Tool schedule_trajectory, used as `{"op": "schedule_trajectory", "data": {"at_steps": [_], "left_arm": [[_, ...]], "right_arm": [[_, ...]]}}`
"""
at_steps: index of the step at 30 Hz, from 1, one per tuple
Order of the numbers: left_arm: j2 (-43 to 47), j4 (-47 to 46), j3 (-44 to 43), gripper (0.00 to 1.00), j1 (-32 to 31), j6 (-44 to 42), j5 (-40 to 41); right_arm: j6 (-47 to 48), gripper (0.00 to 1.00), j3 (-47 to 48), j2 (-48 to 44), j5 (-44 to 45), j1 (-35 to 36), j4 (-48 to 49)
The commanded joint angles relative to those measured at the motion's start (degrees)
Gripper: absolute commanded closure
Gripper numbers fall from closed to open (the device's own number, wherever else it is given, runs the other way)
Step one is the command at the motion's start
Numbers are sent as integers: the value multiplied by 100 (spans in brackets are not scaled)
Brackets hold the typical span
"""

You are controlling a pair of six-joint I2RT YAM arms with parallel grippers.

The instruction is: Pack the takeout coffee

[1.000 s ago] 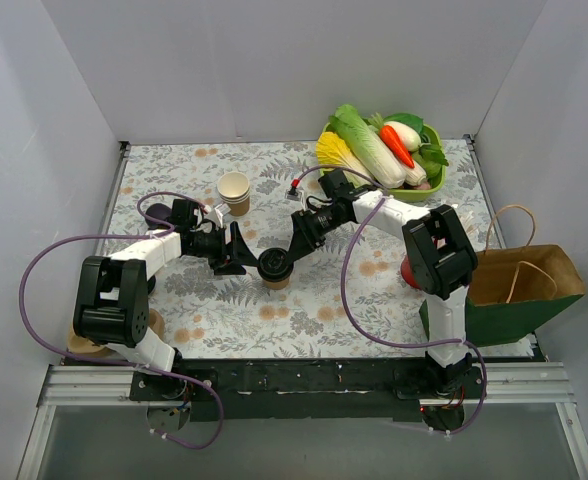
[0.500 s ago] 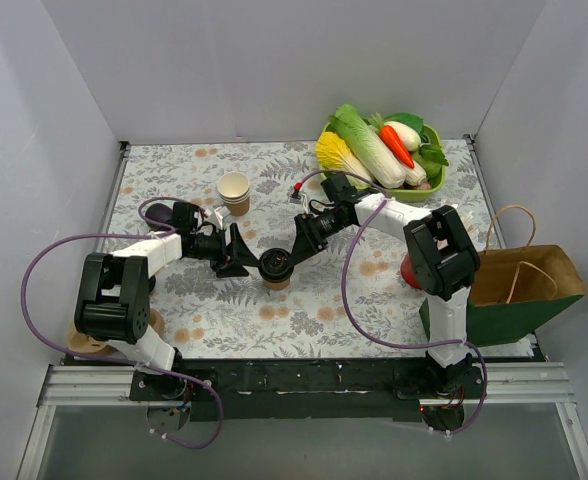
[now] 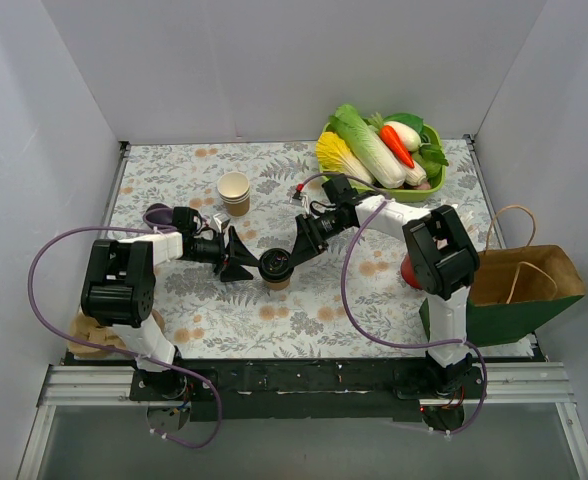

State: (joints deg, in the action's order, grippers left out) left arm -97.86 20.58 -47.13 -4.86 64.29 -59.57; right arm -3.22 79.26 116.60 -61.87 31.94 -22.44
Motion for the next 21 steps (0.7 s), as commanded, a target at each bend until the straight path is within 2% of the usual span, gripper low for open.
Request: {"op": "schedule_trajectory", "data": {"at_steps": [1,6,15,19,21], "left_arm": [[-523,359,319,46,-103,-154,2063],[-637,464,424,48,-103,57,2669],[-480,579,266,49,-120,-180,2696],[-111,482,91,46,-120,-601,1882],[4,474,-49,43,-138,-733,1783]], "right_arm": [[138,49,-315,478,1247,14,-42],[-98,51,-315,627,1352,14,-24],[-161,51,27,487,1159,22,161],[295,37,422,303,1010,22,-50],[524,30,624,197,1010,22,-138]]}}
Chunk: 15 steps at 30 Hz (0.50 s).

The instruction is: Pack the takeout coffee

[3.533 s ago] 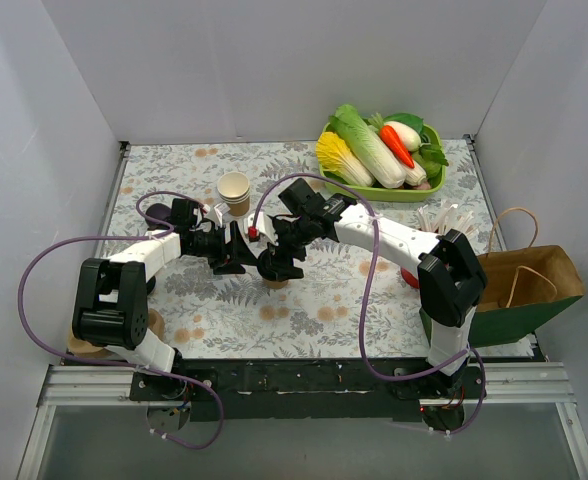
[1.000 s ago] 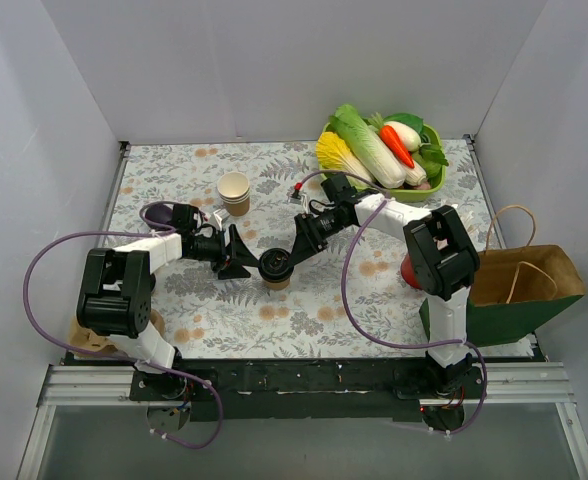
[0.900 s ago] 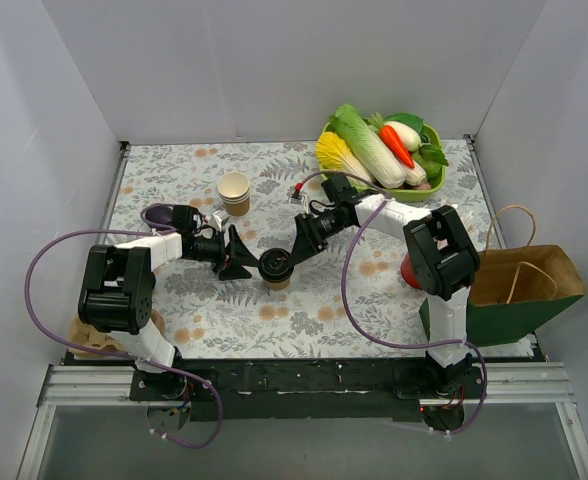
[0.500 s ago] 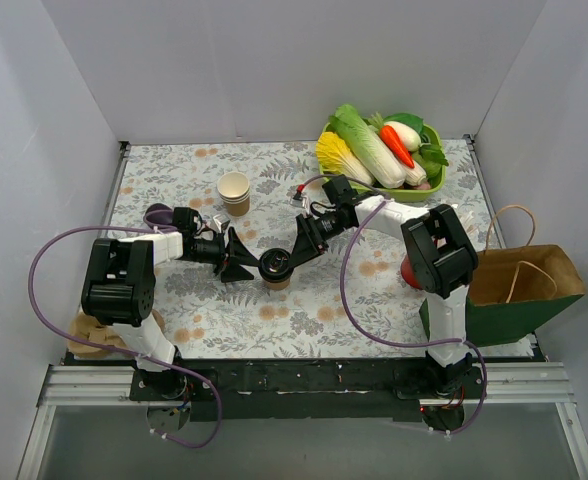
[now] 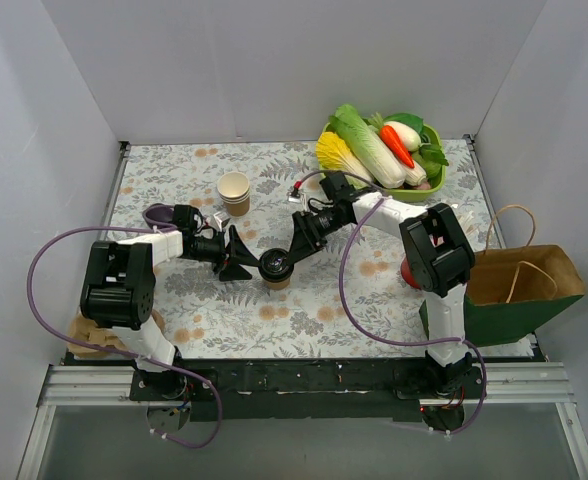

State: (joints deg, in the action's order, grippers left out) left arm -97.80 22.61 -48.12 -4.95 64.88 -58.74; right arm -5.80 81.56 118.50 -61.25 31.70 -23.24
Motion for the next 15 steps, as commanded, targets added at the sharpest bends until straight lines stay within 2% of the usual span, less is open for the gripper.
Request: {"op": "schedule_trajectory", "data": {"at_steps": [1,4,9,15], "left_arm": [[85,261,-4,42,-129,-828,1630],[182,200,-127,39,-129,-863,1261],[402,59,-277,35,-129,-951,444],[613,-72,-453,35,-129,-802,205]], "right_arm": [[852,24,570,-28,949,38,-110],[914,19,808,-116,957,29,-128],[905,18,914,-11,1045,29,-189],[1283,18,906,-107,1098,20,-487]]}}
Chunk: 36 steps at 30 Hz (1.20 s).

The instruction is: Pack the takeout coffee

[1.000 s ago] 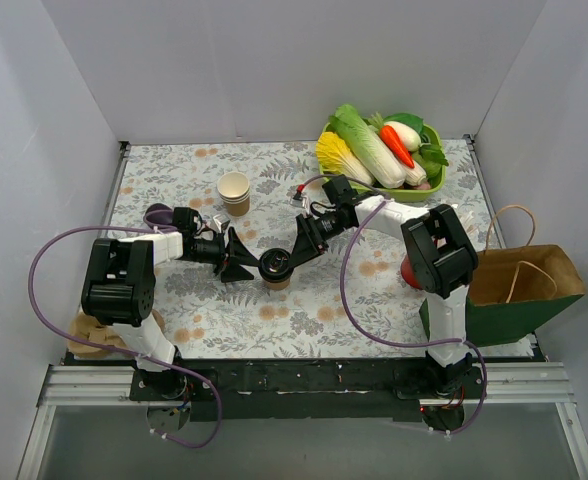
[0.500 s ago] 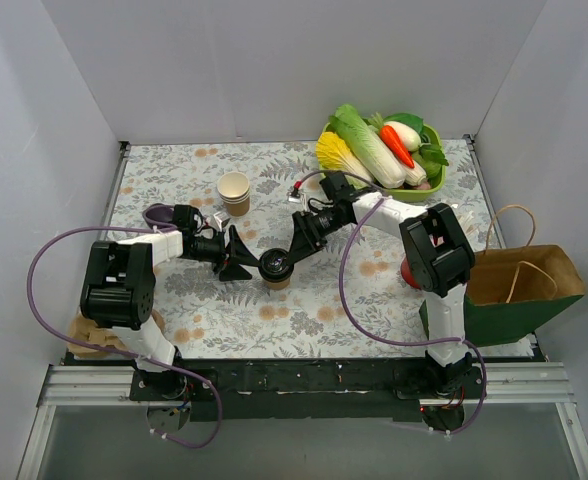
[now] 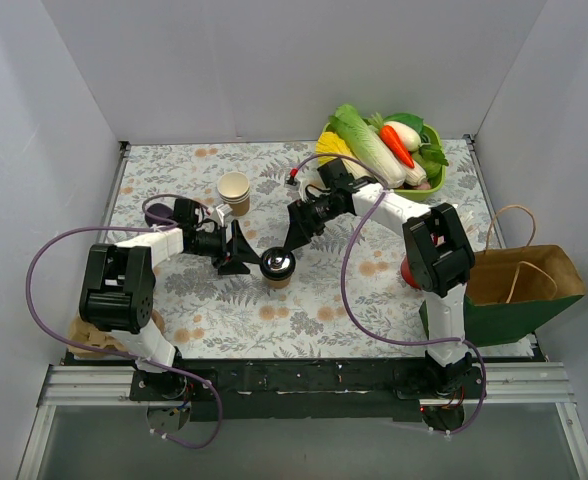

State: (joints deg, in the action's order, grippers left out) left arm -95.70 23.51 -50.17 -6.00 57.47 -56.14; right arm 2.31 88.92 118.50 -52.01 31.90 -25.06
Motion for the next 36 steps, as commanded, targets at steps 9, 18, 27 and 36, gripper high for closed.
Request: {"op": "schedule_trajectory", "data": {"at_steps": [9,18,27,36], "left_arm": [[192,-382,-519,35,-24,246,-117],[-299,-505,-731,36,-24,291,-73],[-494,-549,-757,36,-24,335,-55],[-256,-470,-626,36,-15,343,-46]], "right_arm": [[1000,11,-314,-705,50,-8,-395],[1710,6,318,-740,305,97,-684],[3415,5,643,-793,929,738,-930],[4944,6,925,-705,1132,1178,-1413]]}}
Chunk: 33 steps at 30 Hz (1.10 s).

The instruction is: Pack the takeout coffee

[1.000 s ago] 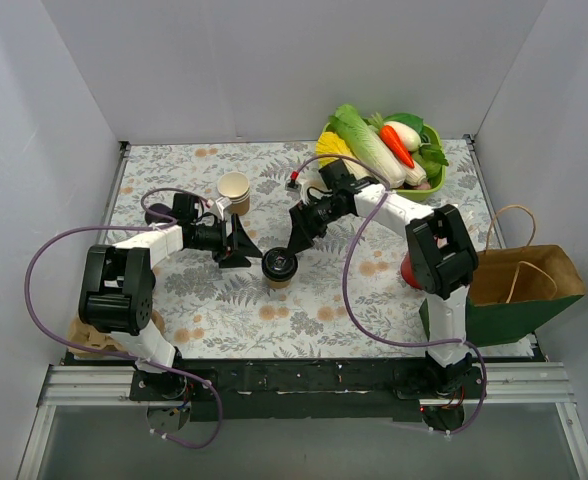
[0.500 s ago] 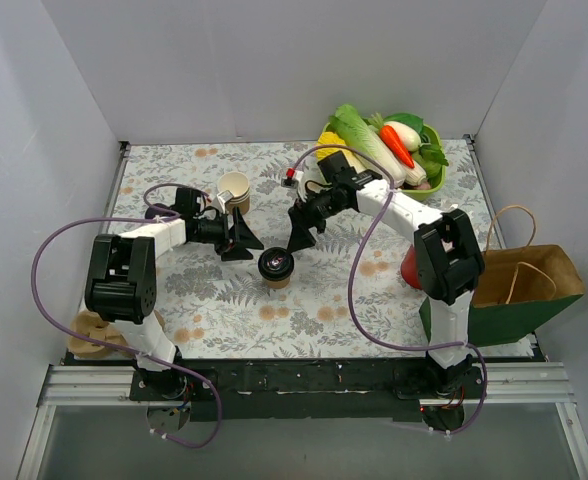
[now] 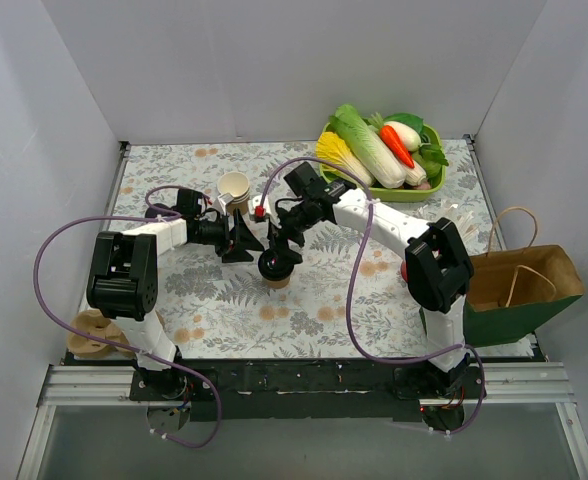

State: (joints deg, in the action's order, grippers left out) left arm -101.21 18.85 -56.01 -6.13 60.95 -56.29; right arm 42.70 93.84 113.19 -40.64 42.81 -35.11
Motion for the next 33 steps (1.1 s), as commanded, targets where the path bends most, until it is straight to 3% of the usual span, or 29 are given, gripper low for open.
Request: {"op": "schedule_trajectory", "data": {"at_steps": [1,19,33], "left_arm": [[312,-4,-24,36,-2,-13,-22],[532,-13,213,36,68,110,92],[883,4,327,36,112,163,-163]], "right_arm": [[985,6,459,-174,-31,105,-548],[1891,12,407,-174,-93,307,-1314],[1171,9,688,-165,-339,307,-1225]]}}
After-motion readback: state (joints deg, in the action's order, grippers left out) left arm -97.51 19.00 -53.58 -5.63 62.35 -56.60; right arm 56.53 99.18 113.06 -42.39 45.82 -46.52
